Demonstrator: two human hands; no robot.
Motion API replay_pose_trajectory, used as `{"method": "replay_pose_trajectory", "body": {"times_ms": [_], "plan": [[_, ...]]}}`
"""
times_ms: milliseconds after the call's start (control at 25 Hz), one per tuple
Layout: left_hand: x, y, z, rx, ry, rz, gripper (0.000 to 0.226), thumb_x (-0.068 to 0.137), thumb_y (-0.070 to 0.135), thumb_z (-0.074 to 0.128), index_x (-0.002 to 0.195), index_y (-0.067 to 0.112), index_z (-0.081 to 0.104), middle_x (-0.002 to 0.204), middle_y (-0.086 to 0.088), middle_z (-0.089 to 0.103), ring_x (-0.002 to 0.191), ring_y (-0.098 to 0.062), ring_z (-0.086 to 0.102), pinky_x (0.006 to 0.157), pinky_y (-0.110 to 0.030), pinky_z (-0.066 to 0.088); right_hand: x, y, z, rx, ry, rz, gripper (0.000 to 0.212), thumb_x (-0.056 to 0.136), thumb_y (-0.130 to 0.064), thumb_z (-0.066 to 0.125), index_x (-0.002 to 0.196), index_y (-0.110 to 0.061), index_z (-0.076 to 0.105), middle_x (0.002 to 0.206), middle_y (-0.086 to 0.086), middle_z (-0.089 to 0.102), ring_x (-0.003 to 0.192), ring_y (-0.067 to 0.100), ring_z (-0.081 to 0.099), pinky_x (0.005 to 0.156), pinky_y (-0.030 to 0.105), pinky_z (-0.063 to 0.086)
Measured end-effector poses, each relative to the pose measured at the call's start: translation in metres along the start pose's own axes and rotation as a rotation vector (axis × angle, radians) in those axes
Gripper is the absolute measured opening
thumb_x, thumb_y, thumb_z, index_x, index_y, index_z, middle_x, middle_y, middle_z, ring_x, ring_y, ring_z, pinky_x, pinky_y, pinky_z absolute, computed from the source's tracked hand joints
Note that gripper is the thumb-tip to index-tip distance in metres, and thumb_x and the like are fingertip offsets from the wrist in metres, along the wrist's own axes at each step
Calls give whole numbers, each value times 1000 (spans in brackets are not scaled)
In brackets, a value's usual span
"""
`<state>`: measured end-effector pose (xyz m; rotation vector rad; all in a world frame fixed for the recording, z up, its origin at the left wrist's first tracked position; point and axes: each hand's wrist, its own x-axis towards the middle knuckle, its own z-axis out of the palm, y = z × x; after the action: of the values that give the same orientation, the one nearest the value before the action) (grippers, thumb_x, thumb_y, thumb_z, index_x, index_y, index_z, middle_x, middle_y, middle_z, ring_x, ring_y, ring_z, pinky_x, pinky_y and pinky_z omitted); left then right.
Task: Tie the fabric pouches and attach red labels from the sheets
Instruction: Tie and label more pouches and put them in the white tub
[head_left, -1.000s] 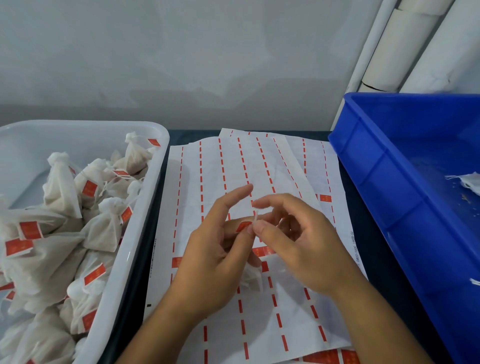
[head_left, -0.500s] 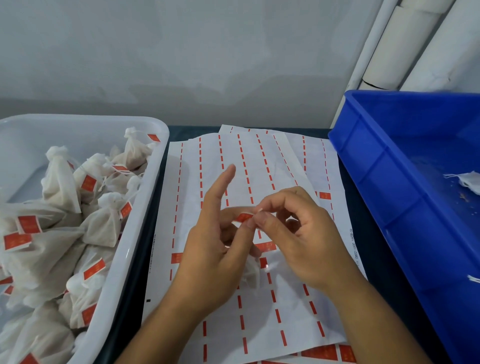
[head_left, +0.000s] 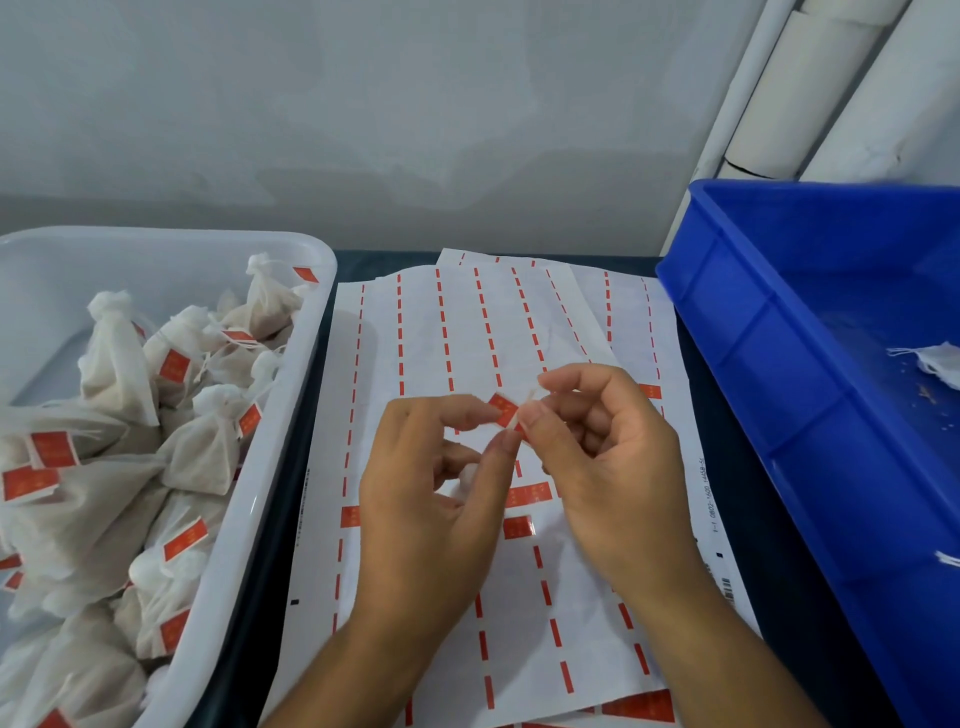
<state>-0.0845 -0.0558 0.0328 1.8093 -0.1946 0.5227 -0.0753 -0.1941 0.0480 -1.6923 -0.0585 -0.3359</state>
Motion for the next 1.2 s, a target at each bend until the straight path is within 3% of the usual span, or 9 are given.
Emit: {"method": "replay_pose_trajectory", "body": {"times_ms": [80,200,360,520,600,760,880,1000,1200], "plan": [[1,0,1,78,21,19,13,91,26,76,103,27,73,102,5,62,79,-17,68,62,-15,54,-1,-1,1,2,15,-16,23,84,-44,72,104,-34,65,91,-15,73,88,12,73,69,17,58],[2,-1,0,109,42,17,12,89,24,76,101,20,77,97,6,63,82,-15,67,67,-11,52,-1,-1,1,2,22,-39,19,84,-41,74,99,-33,65,88,-16,73,84,12,72,67,16,58],[3,0,-1,80,57,-6,8,90,21,76,96,27,75,95,14,63,83,-15,68,68,-13,52,0,1,1,-60,-2,-64,18,87,-41,75,101,-36,64,93,-20,72,85,10,71,66,12,55],[5,0,-1,54,38,-71,11,92,26,71,91,36,69,94,18,61,83,-14,67,65,-16,52,3,4,-3,-154,-75,-35,31,86,-55,70,115,-48,60,110,-29,64,94,4,66,67,10,53],[6,0,-1,50,15,-85,7,93,31,68,89,37,67,93,18,60,82,-14,66,65,-15,51,5,4,-5,-167,-147,-38,27,91,-57,66,116,-51,62,111,-29,65,99,2,66,69,9,53],[5,1,1,-10,-44,-135,6,94,41,61,91,36,64,94,17,62,83,-18,68,66,-27,56,3,2,-5,-122,-183,-99,9,96,-40,66,103,-43,70,103,-24,73,100,4,70,76,12,56],[3,0,0,-73,-70,-187,7,96,45,64,95,39,61,91,8,66,80,-19,67,64,-25,54,3,2,-5,-137,-175,-127,5,97,-39,65,100,-40,69,99,-20,73,99,8,71,78,15,57],[1,-1,-2,-144,-136,-248,27,86,38,69,107,47,54,103,11,65,90,-17,67,71,-29,58,5,-2,-5,-197,-130,-175,5,95,-41,62,97,-42,66,95,-21,70,94,7,70,74,13,55],[3,-8,0,-6,-103,-218,54,86,26,79,127,45,49,116,24,59,112,-2,60,90,-15,53,12,-21,11,-322,-100,-323,11,95,-35,63,95,-46,60,90,-23,66,95,1,66,74,8,52]]}}
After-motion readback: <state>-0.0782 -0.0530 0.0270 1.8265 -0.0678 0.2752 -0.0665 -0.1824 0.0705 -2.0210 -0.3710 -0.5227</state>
